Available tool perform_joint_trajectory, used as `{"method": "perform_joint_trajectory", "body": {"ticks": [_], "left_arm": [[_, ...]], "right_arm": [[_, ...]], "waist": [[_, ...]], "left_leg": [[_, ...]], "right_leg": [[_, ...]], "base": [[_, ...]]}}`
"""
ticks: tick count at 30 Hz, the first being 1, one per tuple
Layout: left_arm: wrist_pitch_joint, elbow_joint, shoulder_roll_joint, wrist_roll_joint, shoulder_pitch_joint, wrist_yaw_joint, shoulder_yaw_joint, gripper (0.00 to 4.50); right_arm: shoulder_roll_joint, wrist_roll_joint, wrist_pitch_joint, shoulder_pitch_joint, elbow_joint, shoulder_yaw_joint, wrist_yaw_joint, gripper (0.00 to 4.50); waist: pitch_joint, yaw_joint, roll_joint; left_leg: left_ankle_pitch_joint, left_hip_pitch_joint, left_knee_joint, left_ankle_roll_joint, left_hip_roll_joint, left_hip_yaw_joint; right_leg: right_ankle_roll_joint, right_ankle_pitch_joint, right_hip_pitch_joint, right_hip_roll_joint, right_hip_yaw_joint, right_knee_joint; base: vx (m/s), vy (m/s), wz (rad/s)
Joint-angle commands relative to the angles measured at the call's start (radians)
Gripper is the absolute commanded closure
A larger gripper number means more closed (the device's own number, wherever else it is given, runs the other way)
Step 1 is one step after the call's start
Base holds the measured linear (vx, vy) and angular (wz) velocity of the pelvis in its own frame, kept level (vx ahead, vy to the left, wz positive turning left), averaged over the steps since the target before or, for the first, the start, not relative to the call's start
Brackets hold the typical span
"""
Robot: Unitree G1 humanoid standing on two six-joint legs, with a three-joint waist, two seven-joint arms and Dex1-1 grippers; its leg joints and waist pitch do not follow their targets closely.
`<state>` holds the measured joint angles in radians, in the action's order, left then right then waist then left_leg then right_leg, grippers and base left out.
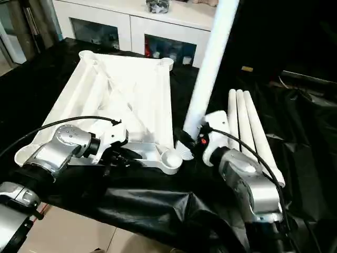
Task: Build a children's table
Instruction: Insert table leg to table base
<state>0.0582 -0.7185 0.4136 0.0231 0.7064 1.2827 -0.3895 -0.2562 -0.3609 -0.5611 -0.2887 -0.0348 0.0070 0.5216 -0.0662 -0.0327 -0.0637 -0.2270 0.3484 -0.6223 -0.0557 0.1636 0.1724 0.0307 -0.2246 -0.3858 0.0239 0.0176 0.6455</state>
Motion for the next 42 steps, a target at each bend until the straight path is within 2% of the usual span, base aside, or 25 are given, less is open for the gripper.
{"method": "perform_joint_trajectory", "body": {"ticks": [1,5,7,8,9,14,19,21,23,25,33,37,39,41,42], "left_arm": [[0.011,-0.007,0.007,-0.029,-0.006,0.003,-0.016,4.12],[0.04,0.029,0.014,-0.038,-0.025,-0.001,-0.025,4.45],[0.054,0.047,0.017,-0.043,-0.034,-0.004,-0.028,4.49],[0.06,0.054,0.017,-0.042,-0.036,-0.004,-0.028,4.49],[0.067,0.063,0.016,-0.041,-0.039,-0.003,-0.026,4.5],[0.073,0.084,0.009,-0.047,-0.047,-0.014,-0.024,4.5],[0.116,0.121,-0.003,-0.055,-0.051,-0.037,-0.025,4.5],[0.117,0.124,-0.007,-0.052,-0.051,-0.039,-0.022,4.5],[0.112,0.13,-0.008,-0.048,-0.053,-0.036,-0.018,4.5],[0.111,0.143,-0.008,-0.043,-0.057,-0.037,-0.014,4.5],[0.128,0.16,-0.012,-0.038,-0.055,-0.04,-0.007,4.5],[0.136,0.171,-0.016,-0.029,-0.057,-0.043,0.001,4.5],[0.144,0.174,-0.02,-0.026,-0.057,-0.049,0.006,4.5],[0.154,0.172,-0.029,-0.023,-0.052,-0.063,0.013,4.5],[0.157,0.171,-0.031,-0.022,-0.05,-0.067,0.015,4.5]], "right_arm": [[-0.005,-0.03,-0.031,-0.021,0.018,-0.006,0.032,2.62],[-0.019,-0.031,-0.033,-0.043,0.064,0.007,0.081,2.62],[-0.027,-0.031,-0.036,-0.046,0.076,0.017,0.105,2.62],[-0.029,-0.032,-0.039,-0.048,0.079,0.021,0.112,2.62],[-0.032,-0.034,-0.044,-0.052,0.084,0.027,0.12,2.62],[-0.04,-0.034,-0.052,-0.062,0.098,0.041,0.139,2.62],[-0.042,-0.033,-0.065,-0.077,0.108,0.052,0.166,2.62],[-0.048,-0.03,-0.063,-0.079,0.108,0.058,0.17,2.62],[-0.052,-0.025,-0.054,-0.081,0.118,0.061,0.172,2.62],[-0.051,-0.02,-0.044,-0.085,0.136,0.062,0.173,2.62],[-0.039,0.0,-0.018,-0.097,0.188,0.073,0.179,2.62],[-0.03,-0.008,-0.011,-0.099,0.207,0.066,0.182,2.62],[-0.027,-0.014,-0.004,-0.094,0.22,0.055,0.183,2.62],[-0.02,-0.029,0.007,-0.075,0.238,0.028,0.185,2.62],[-0.018,-0.031,0.016,-0.066,0.247,0.022,0.186,2.62]], "waist": [[0.064,-0.003,0.017],[0.067,-0.004,0.016],[0.067,-0.004,0.015],[0.068,-0.003,0.011],[0.067,-0.004,0.012],[0.066,-0.004,0.009],[0.063,-0.006,0.009],[0.064,-0.006,0.011],[0.064,-0.006,0.009],[0.065,-0.006,0.012],[0.063,-0.003,0.013],[0.063,-0.003,0.014],[0.064,-0.004,0.02],[0.064,-0.004,0.017],[0.064,-0.008,0.022]], "left_leg": [[-0.055,-0.003,0.076,0.007,0.069,-0.025],[-0.034,-0.002,0.075,0.01,0.07,-0.024],[-0.022,0.0,0.075,0.016,0.07,-0.025],[-0.02,0.0,0.074,0.018,0.069,-0.023],[-0.016,0.001,0.074,0.02,0.069,-0.024],[-0.018,0.0,0.073,0.027,0.069,-0.022],[-0.046,-0.003,0.076,0.015,0.07,-0.022],[-0.038,-0.002,0.076,0.015,0.07,-0.023],[-0.034,-0.001,0.075,0.015,0.07,-0.023],[-0.037,0.0,0.074,0.015,0.068,-0.023],[-0.052,0.0,0.076,0.01,0.068,-0.023],[-0.05,-0.002,0.077,0.01,0.069,-0.024],[-0.053,-0.002,0.077,0.008,0.071,-0.025],[-0.061,-0.002,0.076,0.008,0.07,-0.023],[-0.06,-0.002,0.076,0.007,0.07,-0.024]], "right_leg": [[0.255,-0.021,0.058,0.119,-0.059,-0.078],[0.265,0.026,0.059,0.12,-0.058,-0.073],[0.267,0.043,0.061,0.119,-0.057,-0.071],[0.267,0.045,0.062,0.118,-0.058,-0.072],[0.266,0.046,0.062,0.119,-0.058,-0.071],[0.265,0.024,0.06,0.119,-0.058,-0.074],[0.252,-0.048,0.055,0.119,-0.058,-0.08],[0.251,-0.038,0.057,0.12,-0.058,-0.079],[0.251,-0.028,0.057,0.119,-0.058,-0.079],[0.252,-0.034,0.057,0.12,-0.058,-0.08],[0.251,-0.058,0.055,0.119,-0.058,-0.083],[0.254,-0.042,0.054,0.116,-0.057,-0.082],[0.258,-0.034,0.054,0.118,-0.057,-0.08],[0.262,-0.037,0.055,0.119,-0.058,-0.082],[0.264,-0.036,0.055,0.121,-0.058,-0.082]], "base": [[0.0,0.0,0.0],[0.0,0.0,0.0],[0.0,0.0,0.0],[0.0,0.0,0.0],[0.0,0.0,0.0],[0.0,0.0,0.0],[0.0,0.0,0.0],[0.0,0.0,0.0],[0.0,0.0,0.0],[0.0,0.0,0.0],[0.0,0.0,0.0],[0.0,0.0,0.0],[0.0,0.0,0.0],[0.0,0.0,0.0],[0.0,0.0,0.0]]}}
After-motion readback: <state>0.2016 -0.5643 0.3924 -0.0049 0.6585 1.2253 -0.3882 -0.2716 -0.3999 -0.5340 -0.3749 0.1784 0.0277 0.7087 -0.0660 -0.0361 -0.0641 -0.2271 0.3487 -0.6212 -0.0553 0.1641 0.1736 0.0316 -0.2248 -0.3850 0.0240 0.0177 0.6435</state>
